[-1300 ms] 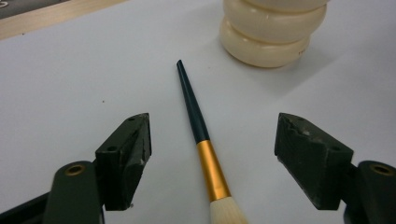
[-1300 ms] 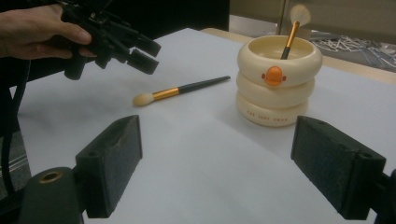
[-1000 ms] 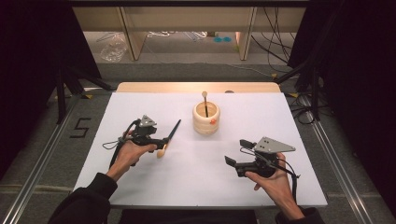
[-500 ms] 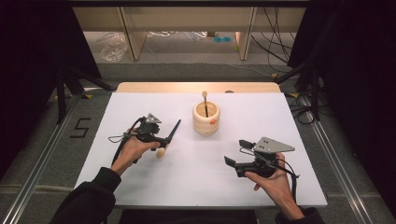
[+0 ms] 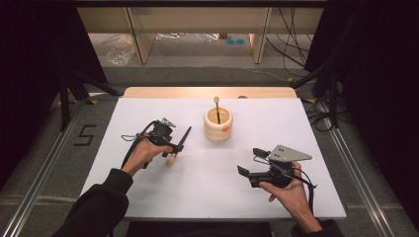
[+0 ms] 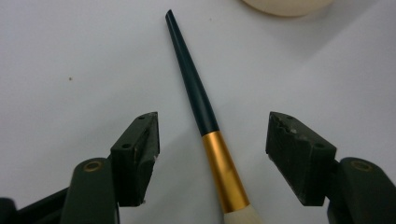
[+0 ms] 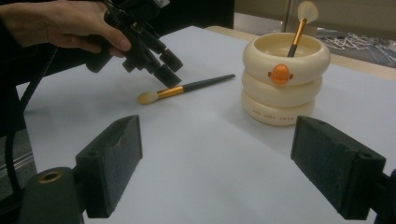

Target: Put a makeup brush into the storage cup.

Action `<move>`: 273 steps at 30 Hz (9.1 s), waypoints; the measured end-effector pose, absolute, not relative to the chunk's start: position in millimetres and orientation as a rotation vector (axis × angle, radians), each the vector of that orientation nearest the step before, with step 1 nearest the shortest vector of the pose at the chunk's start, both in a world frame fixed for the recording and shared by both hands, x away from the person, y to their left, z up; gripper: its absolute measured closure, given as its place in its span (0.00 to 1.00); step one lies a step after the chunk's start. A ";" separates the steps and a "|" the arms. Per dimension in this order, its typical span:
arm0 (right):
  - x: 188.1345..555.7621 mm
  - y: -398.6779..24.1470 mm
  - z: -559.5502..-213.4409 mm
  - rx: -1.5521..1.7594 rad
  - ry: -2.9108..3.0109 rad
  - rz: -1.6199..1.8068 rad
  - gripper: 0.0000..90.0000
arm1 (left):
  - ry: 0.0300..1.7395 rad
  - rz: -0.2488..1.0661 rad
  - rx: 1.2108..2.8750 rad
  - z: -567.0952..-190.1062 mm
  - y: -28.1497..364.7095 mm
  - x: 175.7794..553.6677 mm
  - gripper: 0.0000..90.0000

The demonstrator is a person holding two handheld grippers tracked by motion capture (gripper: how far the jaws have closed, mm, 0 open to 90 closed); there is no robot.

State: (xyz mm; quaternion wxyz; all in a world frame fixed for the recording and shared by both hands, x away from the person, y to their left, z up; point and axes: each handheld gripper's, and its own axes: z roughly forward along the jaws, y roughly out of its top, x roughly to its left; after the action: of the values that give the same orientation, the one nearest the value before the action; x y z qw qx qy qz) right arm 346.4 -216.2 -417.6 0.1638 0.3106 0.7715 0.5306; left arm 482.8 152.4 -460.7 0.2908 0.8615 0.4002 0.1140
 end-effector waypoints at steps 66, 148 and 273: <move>346.8 -213.6 -418.9 0.863 2.202 1.543 0.21 | 0.984 0.160 2.613 -463.2 141.4 511.1 0.86; 352.9 -208.6 -409.2 0.825 2.174 1.615 0.23 | 0.630 0.435 2.096 -373.0 149.4 397.6 0.87; 370.4 -145.6 -343.8 0.507 2.471 1.702 0.67 | -0.098 1.235 2.077 -372.7 114.1 310.8 0.87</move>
State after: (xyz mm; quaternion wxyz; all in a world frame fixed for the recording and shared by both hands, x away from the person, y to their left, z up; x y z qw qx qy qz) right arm 370.4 -145.6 -343.8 0.0494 0.1664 0.8111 0.5586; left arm 310.8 114.1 -372.7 0.3537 0.8034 -0.0381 0.4776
